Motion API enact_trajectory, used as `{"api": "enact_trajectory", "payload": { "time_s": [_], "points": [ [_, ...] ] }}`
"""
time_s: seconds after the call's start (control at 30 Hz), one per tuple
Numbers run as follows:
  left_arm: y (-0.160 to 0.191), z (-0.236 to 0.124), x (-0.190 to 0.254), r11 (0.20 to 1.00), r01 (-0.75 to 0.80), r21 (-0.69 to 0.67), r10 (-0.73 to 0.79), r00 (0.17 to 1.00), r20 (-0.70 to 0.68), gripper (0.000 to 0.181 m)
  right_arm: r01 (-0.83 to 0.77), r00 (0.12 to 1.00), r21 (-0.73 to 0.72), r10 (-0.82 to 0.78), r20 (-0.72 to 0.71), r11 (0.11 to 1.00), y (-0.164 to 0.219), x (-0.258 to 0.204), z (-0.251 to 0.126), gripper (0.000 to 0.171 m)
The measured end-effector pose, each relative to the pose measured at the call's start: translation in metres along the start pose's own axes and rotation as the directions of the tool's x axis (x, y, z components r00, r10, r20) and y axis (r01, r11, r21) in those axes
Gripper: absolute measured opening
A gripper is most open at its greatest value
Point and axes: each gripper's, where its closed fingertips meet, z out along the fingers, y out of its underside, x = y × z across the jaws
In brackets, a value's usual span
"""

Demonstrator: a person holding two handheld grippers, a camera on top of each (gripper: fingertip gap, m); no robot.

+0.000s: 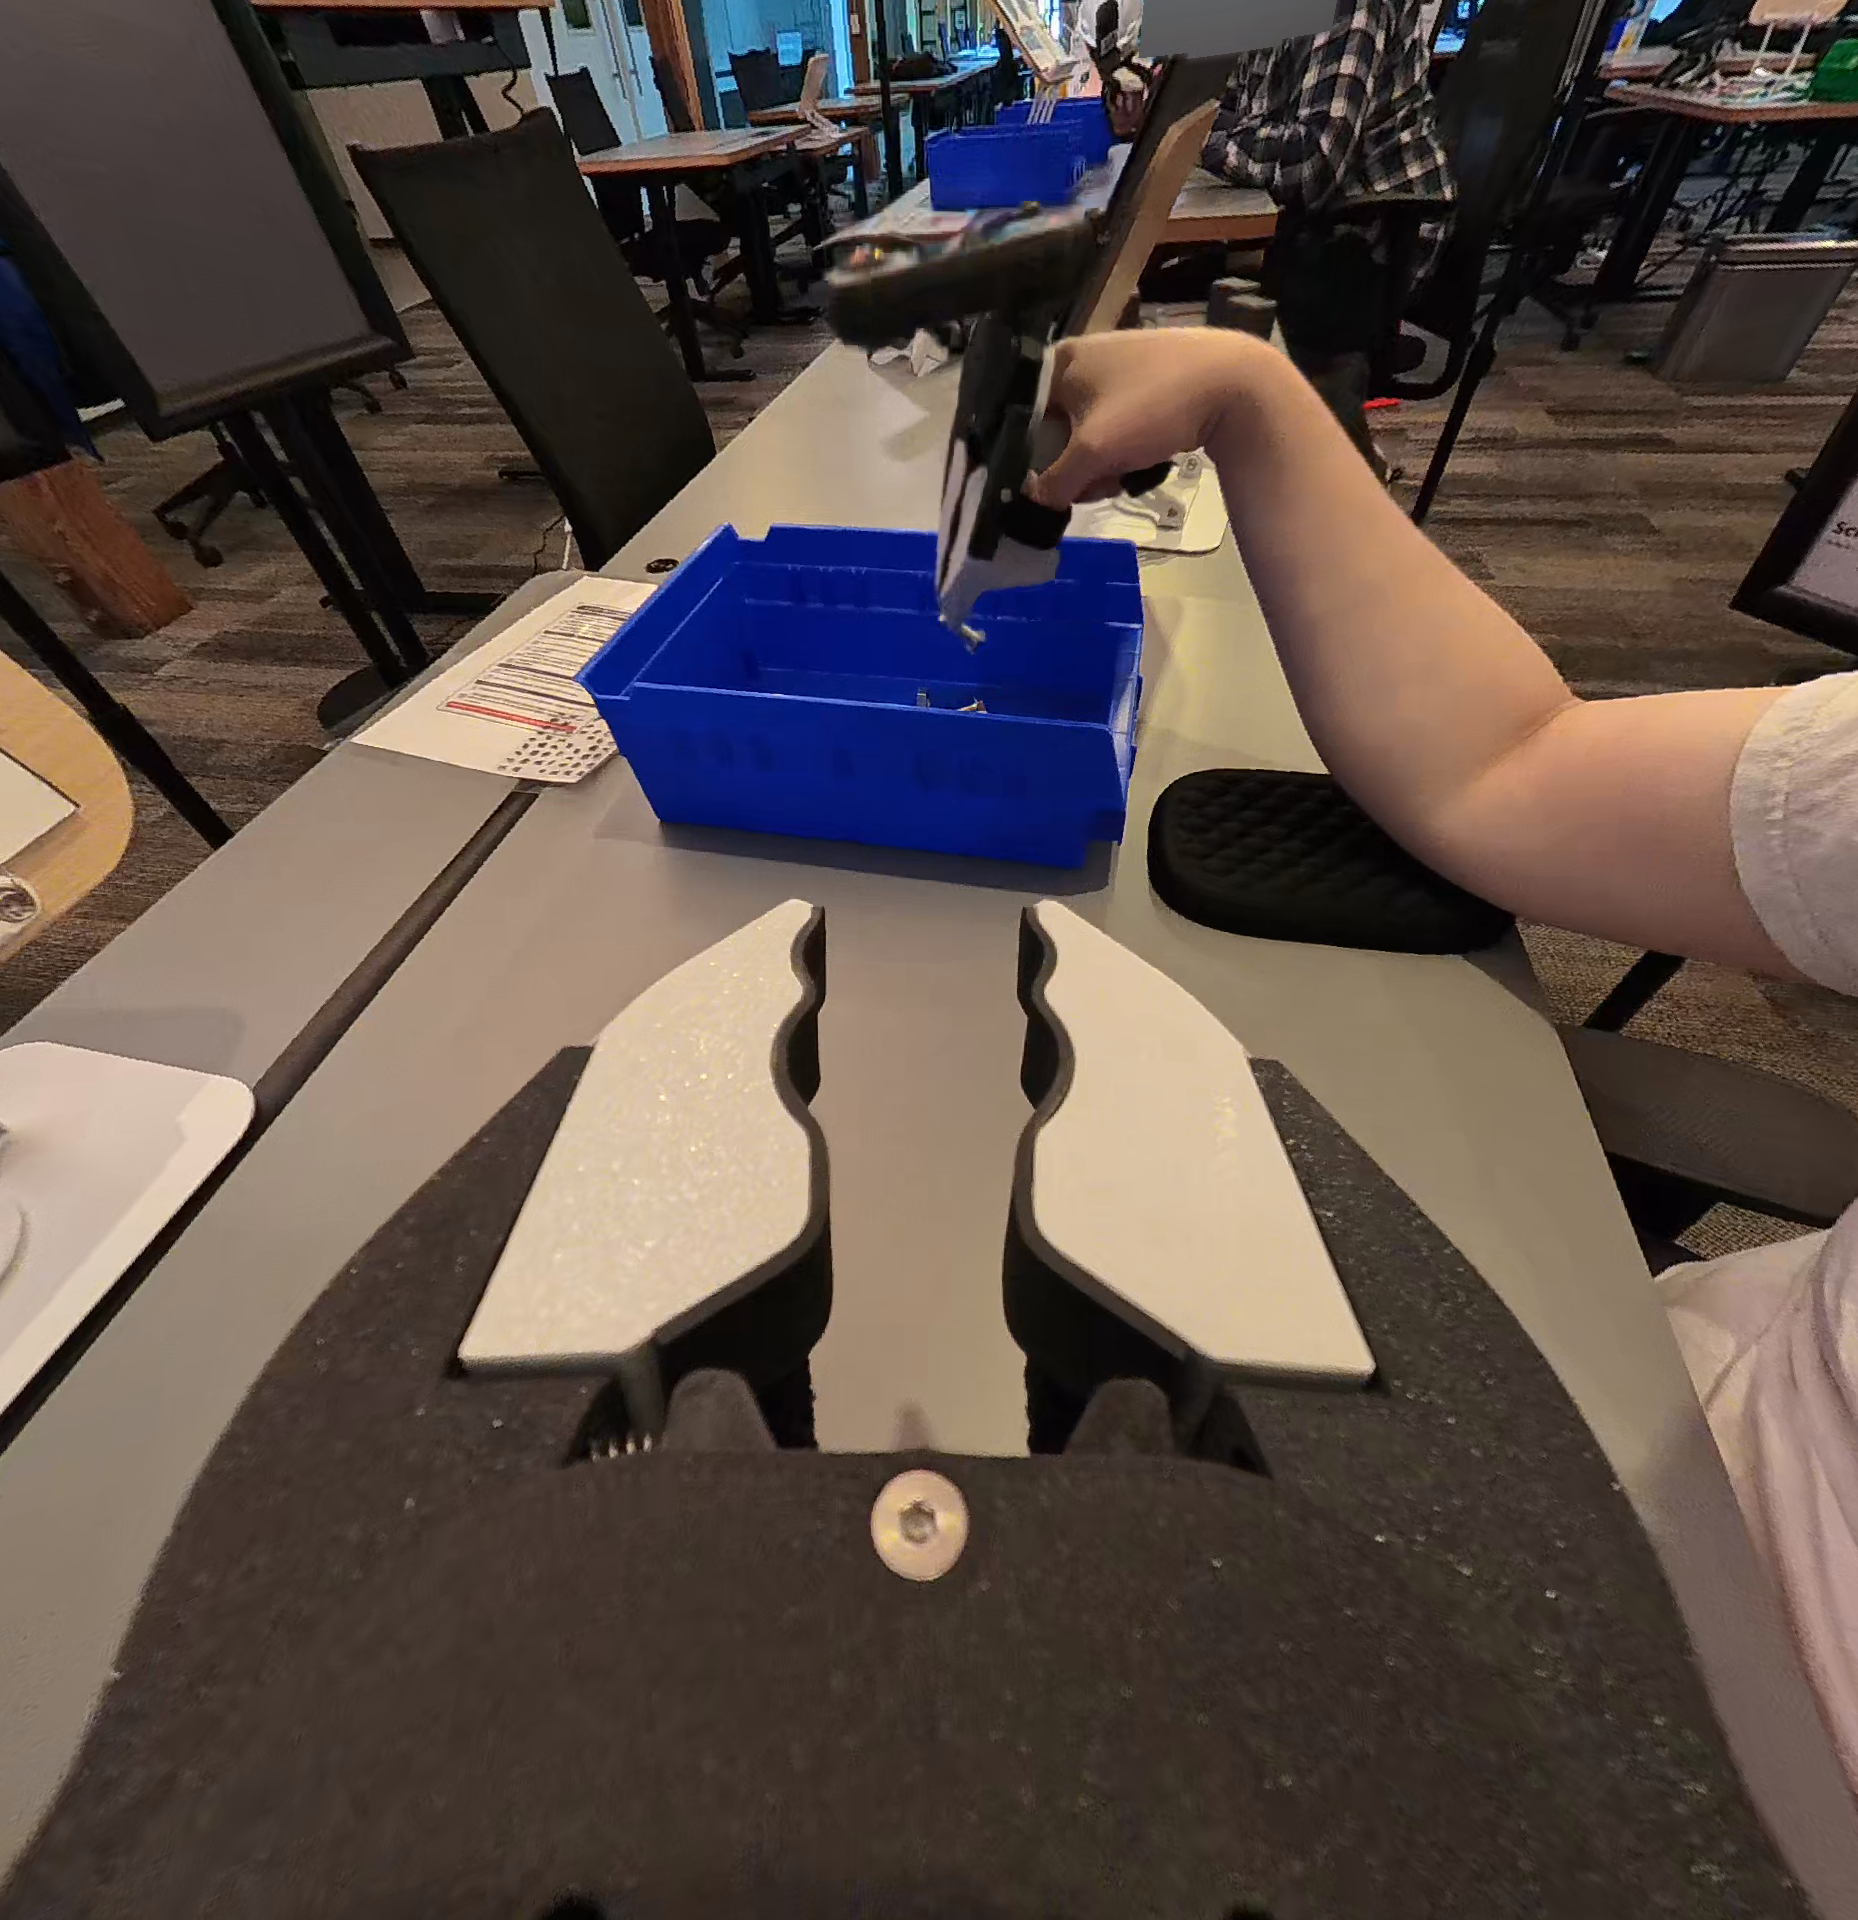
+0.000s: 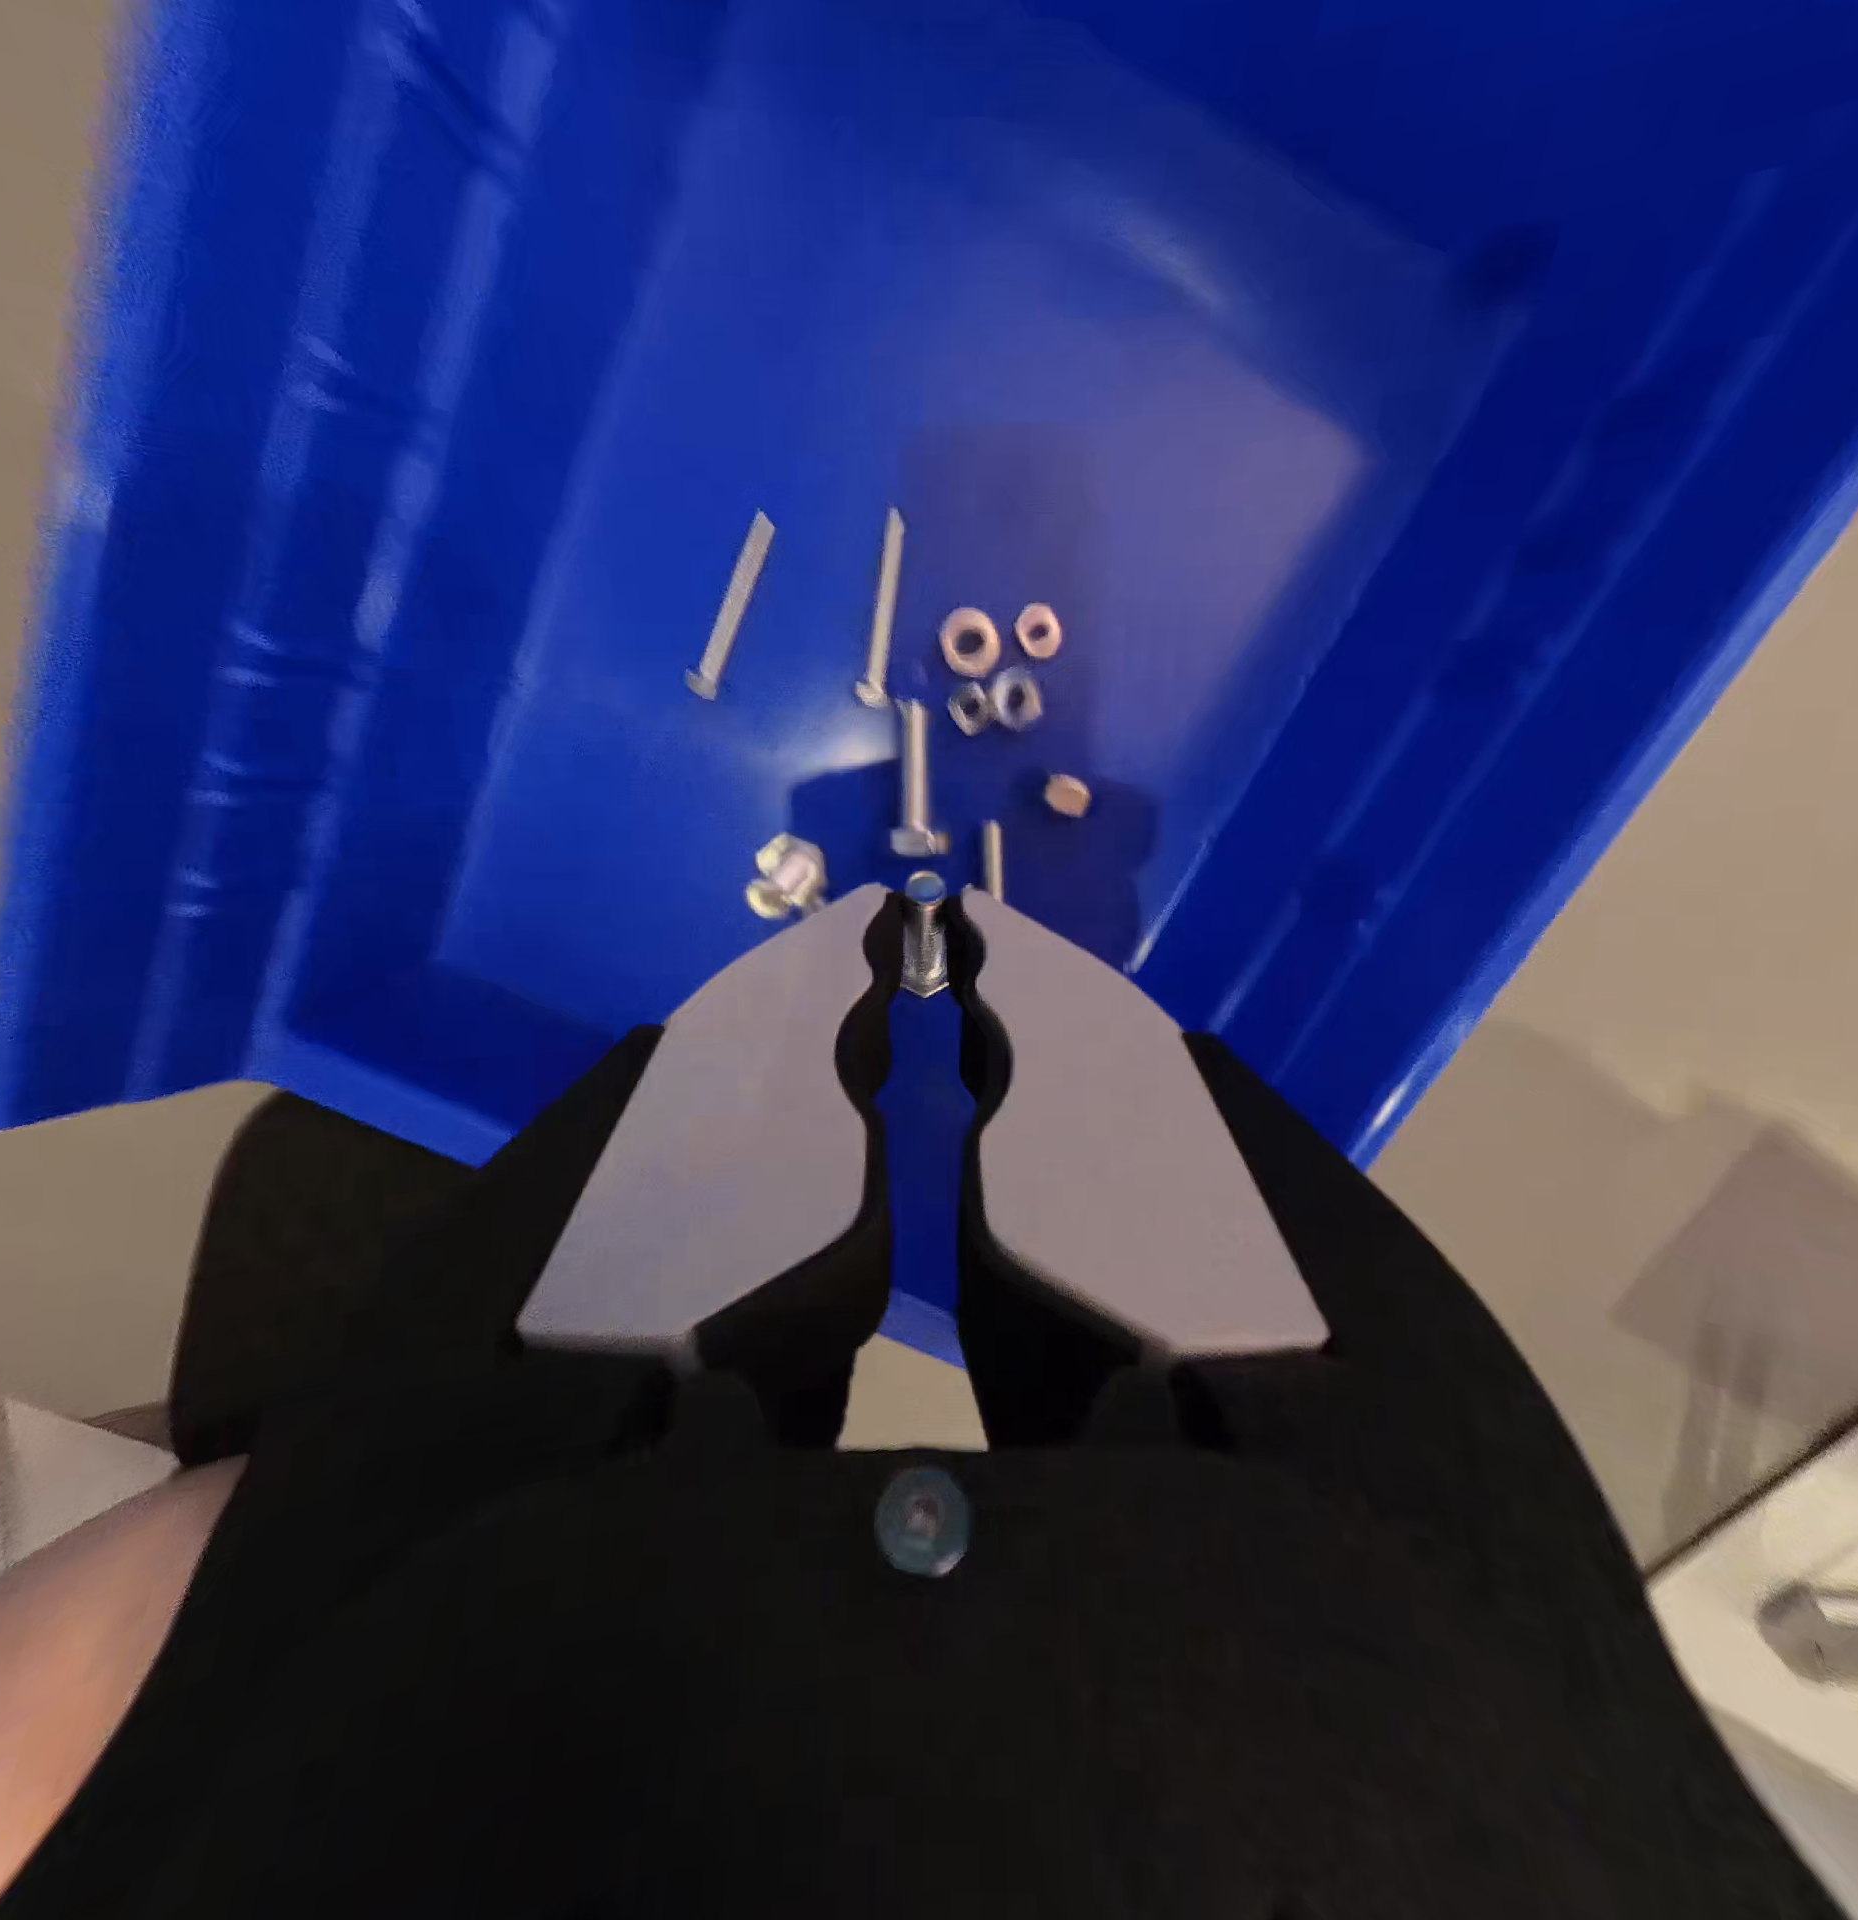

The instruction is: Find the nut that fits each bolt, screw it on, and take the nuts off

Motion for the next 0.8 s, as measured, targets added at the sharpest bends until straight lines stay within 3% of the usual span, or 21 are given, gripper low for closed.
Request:
{"api": "enact_trajectory", "payload": {
  "time_s": [0.1,0.27,0.43,0.57,0.8],
  "points": [
    [0.002,0.000,-0.001,1.000,-0.004,-0.011,0.005,1.000,0.002,0.034,-0.007,0.999,-0.137,0.014,0.048,0.991,0.023,-0.002,0.019,0.008],
    [0.008,0.005,0.002,0.999,-0.001,-0.036,0.000,1.000,-0.014,0.033,-0.039,0.999,-0.289,0.042,0.003,0.957,0.048,0.012,0.037,0.008],
    [0.010,0.006,0.006,0.998,-0.035,-0.058,0.034,0.999,-0.015,0.033,-0.051,0.998,-0.191,0.058,0.032,0.980,0.031,0.009,0.035,0.019],
    [0.009,0.006,0.008,0.998,-0.036,-0.056,0.035,0.999,-0.021,0.032,0.079,0.992,-0.093,-0.069,0.108,0.993,0.018,-0.015,0.022,0.022],
    [0.010,0.006,0.011,0.997,-0.047,-0.067,0.045,0.999,-0.031,0.031,0.171,0.975,-0.205,-0.136,0.174,0.964,0.037,-0.030,0.036,0.021]
  ]
}}
